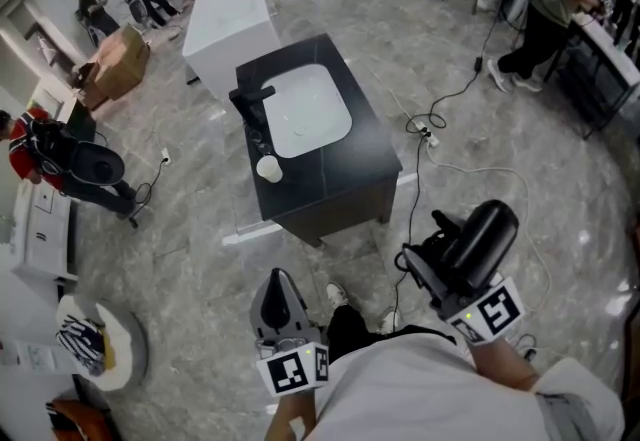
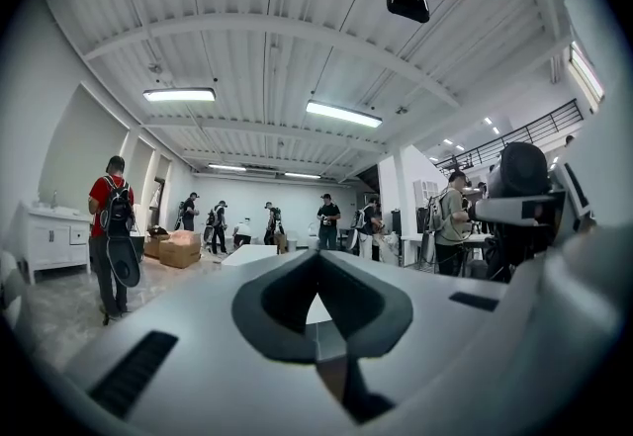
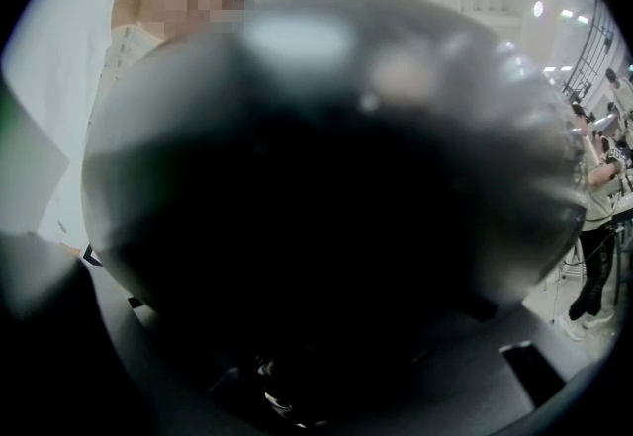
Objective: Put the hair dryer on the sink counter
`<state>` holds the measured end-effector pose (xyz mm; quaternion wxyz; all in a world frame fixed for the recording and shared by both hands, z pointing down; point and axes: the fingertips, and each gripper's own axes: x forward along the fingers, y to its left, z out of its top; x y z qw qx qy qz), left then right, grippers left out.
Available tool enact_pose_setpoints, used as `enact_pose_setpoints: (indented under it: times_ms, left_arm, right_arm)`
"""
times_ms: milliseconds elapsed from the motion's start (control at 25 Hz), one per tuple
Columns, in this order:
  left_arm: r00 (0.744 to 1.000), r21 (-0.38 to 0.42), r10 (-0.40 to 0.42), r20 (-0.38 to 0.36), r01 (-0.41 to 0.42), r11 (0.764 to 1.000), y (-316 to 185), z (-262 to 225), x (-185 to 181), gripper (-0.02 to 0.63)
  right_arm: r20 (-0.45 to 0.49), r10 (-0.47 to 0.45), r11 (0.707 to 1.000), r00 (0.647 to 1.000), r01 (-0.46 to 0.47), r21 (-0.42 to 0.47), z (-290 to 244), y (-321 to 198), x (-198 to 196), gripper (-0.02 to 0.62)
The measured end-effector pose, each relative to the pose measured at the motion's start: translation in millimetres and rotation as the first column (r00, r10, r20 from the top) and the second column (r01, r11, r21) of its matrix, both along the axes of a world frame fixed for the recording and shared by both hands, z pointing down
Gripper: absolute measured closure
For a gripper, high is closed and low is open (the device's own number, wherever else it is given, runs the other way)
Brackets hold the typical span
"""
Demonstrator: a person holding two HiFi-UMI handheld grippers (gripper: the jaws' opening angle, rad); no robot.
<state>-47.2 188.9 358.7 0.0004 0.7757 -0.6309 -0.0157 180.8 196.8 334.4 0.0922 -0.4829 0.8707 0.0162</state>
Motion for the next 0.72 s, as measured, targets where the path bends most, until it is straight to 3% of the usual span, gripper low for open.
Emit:
enact_pose_setpoints:
  times_ms: [480, 720]
  left_arm:
    - [0.999, 0.052, 0.053, 0.003, -0.053, 0.997, -41, -13, 0, 0.604]
    - [0.998, 0.016, 0.061, -0.010, -0.061, 0.998, -54, -2, -5, 0.604]
  right_arm:
    - [-0.024, 0.049, 0.999, 0.998, -0.049, 0.015, -4, -23, 2, 0.321]
    - [-0.001, 0.074, 0.997, 0.997, -0.074, -0.002, -8, -41, 3, 0.322]
